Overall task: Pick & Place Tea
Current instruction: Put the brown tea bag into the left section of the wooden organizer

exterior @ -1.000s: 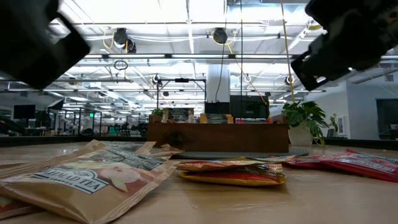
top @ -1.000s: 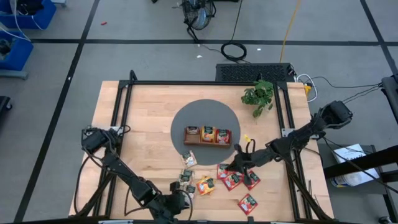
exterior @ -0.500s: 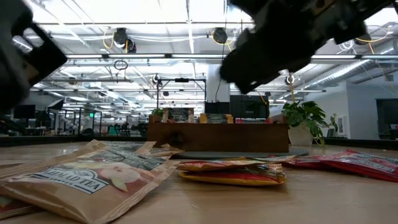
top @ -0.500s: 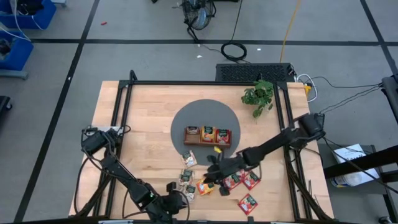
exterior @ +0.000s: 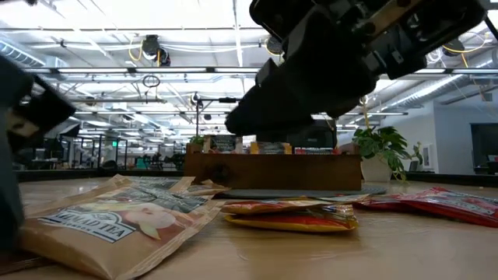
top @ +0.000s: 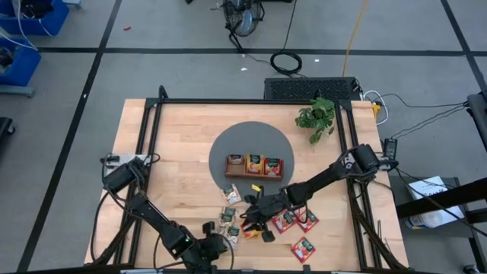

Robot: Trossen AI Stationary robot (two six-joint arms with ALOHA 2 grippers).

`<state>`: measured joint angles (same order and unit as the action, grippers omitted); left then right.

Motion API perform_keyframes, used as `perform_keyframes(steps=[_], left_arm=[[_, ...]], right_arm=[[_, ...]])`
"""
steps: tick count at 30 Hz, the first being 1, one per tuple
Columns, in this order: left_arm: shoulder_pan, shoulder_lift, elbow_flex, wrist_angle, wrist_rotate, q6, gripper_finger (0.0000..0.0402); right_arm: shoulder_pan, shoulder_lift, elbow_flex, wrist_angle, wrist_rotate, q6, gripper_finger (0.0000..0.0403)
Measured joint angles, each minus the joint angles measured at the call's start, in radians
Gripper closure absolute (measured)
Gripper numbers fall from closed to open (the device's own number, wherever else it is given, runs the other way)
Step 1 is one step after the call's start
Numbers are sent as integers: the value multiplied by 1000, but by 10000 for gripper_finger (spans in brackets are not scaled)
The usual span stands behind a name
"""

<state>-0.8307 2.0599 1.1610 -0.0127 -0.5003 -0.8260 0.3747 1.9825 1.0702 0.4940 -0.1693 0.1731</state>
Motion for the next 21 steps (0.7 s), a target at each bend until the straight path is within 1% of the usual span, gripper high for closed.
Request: perform_keyframes(steps=[4,8,14,21], left_arm=[[5,5,0,3,-23,13,364],[14,6,0,7,-24,31,364],[37,6,0,-6,-24,34,364],[57,6,0,-12,-24,37,364]], right_arm=[[6,0,0,-1,22,27,286],[7,1,-21,-3,62,54,264],[-2,1,-52,-7,66,101,260],[-10,1,-56,-16,65,104,263]])
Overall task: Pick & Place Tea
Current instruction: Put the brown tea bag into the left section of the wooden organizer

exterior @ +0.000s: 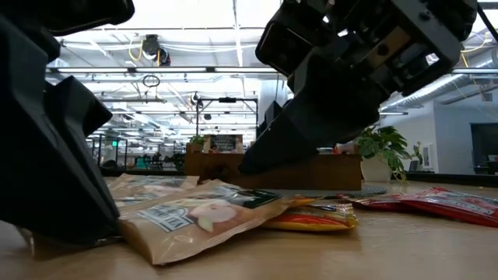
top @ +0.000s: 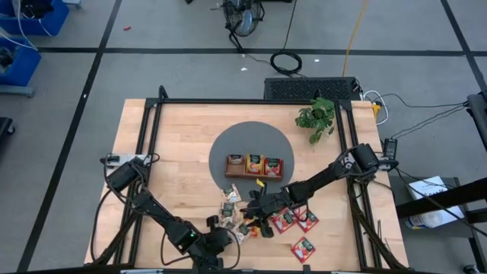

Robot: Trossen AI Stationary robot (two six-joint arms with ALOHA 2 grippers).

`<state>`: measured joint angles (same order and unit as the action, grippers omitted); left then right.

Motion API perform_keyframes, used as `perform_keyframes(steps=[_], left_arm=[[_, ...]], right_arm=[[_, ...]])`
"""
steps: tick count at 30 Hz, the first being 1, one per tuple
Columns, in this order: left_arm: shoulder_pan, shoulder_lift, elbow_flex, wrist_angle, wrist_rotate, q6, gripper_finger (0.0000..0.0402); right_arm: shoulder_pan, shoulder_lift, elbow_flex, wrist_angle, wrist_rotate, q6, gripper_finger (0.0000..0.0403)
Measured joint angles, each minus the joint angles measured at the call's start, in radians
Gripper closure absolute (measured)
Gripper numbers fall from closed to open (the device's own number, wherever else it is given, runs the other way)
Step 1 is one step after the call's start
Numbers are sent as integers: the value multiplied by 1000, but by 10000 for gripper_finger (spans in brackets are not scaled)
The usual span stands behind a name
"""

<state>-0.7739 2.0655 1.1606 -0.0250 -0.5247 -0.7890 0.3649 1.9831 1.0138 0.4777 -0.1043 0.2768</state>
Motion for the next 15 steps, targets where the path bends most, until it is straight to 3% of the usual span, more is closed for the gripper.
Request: perform_keyframes(steps=[15], left_arm=[[-1,2,0,-1,-27,8,364]], right_arm=[[-10,0,0,-63,-58,119,261]])
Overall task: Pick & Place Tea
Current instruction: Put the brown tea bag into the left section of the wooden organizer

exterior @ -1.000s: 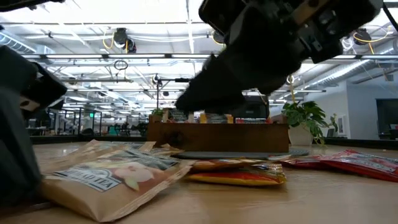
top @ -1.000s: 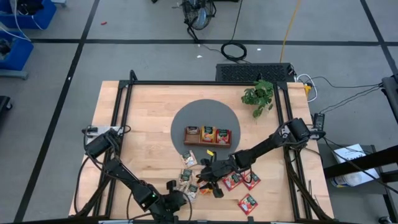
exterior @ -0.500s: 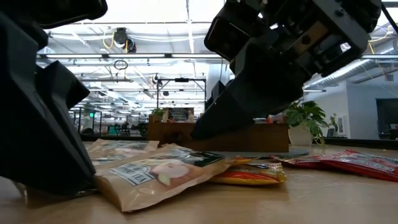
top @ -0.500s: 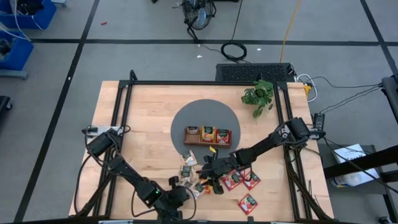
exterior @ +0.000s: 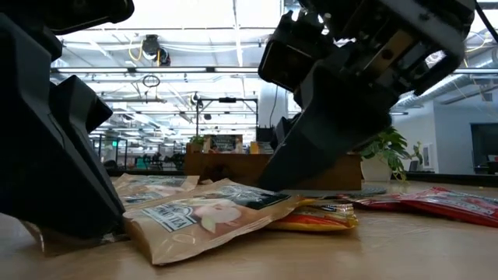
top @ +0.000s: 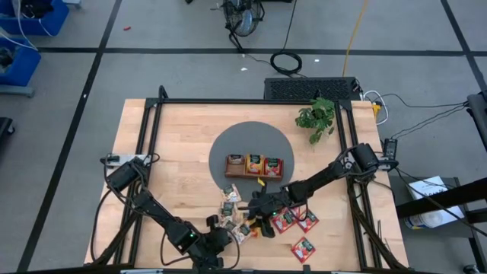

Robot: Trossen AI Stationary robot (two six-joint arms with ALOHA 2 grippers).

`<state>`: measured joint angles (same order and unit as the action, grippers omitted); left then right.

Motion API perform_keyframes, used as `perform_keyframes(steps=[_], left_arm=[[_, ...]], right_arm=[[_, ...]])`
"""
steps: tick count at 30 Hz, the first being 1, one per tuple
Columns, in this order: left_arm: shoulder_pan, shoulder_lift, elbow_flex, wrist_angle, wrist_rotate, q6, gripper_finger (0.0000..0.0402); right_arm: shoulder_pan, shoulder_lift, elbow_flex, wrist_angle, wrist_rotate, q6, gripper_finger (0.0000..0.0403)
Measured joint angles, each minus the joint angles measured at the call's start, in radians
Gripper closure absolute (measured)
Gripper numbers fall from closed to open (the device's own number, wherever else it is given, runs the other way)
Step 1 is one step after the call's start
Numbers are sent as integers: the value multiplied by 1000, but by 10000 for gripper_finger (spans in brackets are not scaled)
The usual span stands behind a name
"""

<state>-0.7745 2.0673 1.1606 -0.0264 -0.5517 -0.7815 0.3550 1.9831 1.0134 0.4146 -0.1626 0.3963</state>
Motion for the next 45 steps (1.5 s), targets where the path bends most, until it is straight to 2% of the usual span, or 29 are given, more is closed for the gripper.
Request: perform_keyframes(steps=[12,21,37,41,45], left_arm=[[0,9,0,1,-22,3,364],[0,9,0,7,-24,12,364],[26,9,0,38,-36,20,364],[31,9,0,38,-37,20,364],[30,9,0,38,-36,20,364]], right_arm=[[0,62,9,68,-81,111,261],[-10,81,9,149,-154,111,261],[-8,84,8,168,-155,87,262],[-8,85,7,180,-154,83,274],[-8,84,8,163,-156,63,306]])
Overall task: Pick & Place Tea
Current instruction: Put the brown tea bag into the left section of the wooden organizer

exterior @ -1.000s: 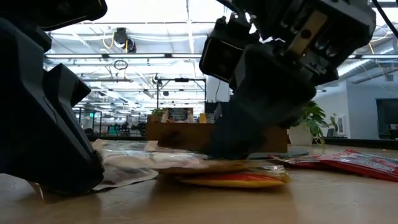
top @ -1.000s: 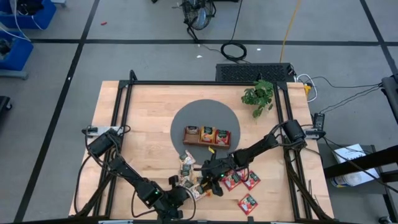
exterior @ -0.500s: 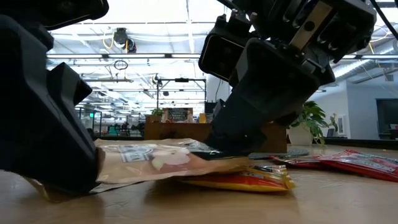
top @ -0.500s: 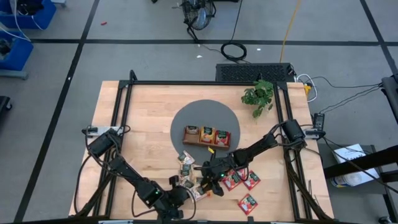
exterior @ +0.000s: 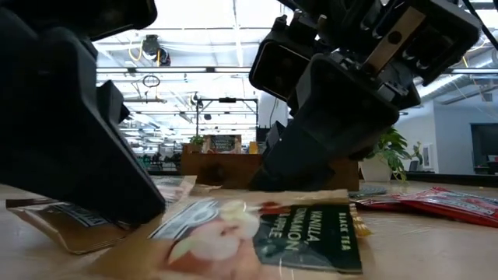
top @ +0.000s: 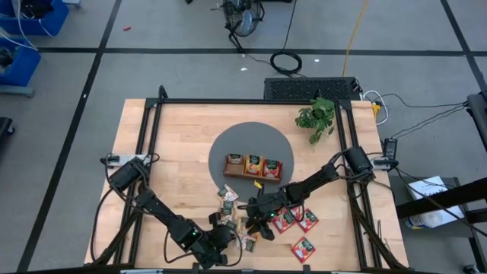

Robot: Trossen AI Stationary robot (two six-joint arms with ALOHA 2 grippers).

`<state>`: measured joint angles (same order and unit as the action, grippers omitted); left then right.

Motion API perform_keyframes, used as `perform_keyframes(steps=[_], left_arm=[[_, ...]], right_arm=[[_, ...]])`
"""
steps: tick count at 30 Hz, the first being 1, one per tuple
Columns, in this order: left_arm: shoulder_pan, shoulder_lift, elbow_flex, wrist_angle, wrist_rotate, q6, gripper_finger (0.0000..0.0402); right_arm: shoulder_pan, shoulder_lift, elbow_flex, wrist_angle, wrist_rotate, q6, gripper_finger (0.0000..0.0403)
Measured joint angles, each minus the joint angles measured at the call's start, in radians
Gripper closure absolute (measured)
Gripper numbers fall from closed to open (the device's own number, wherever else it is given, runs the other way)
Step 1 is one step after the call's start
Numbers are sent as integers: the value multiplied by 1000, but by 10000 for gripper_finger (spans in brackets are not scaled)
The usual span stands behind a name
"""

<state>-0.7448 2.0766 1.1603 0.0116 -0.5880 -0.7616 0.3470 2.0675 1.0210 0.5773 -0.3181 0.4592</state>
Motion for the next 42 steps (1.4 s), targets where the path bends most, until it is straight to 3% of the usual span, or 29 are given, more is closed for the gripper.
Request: perform_keyframes(steps=[7,16,19,23,32,42], left_arm=[[-3,0,0,0,0,0,364],[-45,-12,0,50,-51,158,364],[-69,-50,0,32,-71,159,364],[-100,-87,1,-91,-101,51,364],[-104,-95,0,-425,-199,-215,364],[-52,-95,0,-510,-162,-249,364]], right_arm=[[5,-1,0,-4,-1,-5,357],[5,-29,-1,-16,11,-145,365],[5,-50,-1,-40,77,-192,368],[-11,-88,-1,-49,185,-254,368],[-111,-75,-1,-54,172,-216,328],[-130,-61,0,-8,146,-126,258]])
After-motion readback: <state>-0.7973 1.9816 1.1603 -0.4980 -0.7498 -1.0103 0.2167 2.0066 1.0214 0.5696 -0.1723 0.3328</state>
